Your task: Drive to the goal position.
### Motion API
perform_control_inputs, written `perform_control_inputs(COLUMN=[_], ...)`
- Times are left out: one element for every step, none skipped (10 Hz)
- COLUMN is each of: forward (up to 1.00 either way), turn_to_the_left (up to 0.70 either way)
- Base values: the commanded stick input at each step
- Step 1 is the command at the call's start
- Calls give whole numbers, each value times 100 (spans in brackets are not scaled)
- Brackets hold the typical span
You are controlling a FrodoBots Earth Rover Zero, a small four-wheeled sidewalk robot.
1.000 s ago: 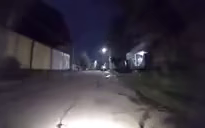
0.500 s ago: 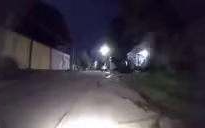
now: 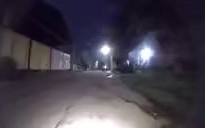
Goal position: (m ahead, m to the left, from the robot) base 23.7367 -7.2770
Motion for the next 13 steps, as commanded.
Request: perform_control_inputs(forward=[50,50,50,50,50,50,50,50,50,50,50,50,50], turn_to_the_left=[0,-44,-50,-50,-4,-1,0,0,0,0,0,0,0])
